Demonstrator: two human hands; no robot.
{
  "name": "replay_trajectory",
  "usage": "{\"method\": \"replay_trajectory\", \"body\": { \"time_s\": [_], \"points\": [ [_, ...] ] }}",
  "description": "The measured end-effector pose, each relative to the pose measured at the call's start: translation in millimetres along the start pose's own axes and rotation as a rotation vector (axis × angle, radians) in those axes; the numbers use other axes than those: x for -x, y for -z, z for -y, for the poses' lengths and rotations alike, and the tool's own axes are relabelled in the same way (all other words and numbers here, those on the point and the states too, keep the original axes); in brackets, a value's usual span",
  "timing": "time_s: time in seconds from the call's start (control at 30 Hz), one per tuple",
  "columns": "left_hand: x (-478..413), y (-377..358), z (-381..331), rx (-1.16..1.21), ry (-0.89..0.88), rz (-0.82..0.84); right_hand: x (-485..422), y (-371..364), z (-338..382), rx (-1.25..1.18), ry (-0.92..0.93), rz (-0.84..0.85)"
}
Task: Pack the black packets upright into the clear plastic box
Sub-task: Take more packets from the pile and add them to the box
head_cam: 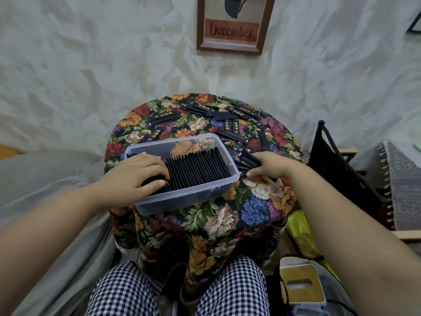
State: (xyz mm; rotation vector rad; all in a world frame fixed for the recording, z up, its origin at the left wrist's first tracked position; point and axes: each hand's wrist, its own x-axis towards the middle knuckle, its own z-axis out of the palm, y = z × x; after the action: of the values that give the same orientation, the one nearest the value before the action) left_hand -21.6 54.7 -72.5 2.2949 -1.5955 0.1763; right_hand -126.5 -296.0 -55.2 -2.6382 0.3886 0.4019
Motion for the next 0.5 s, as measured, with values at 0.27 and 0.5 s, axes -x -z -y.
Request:
{"method": "replay_trajectory", "body": {
  "time_s": [0.27, 0.5],
  "points": [
    [9.6, 3.0, 4.1, -0.034, -0.029, -0.048, -7.4, -9.3, -8.9, -0.077, -0.017, -0.034],
    [11.2, 2.3, 3.2, -0.034, -0.004, -0.046, 6.7, 0.0, -19.7, -0.059, -0.091, -0.101]
  ]
}}
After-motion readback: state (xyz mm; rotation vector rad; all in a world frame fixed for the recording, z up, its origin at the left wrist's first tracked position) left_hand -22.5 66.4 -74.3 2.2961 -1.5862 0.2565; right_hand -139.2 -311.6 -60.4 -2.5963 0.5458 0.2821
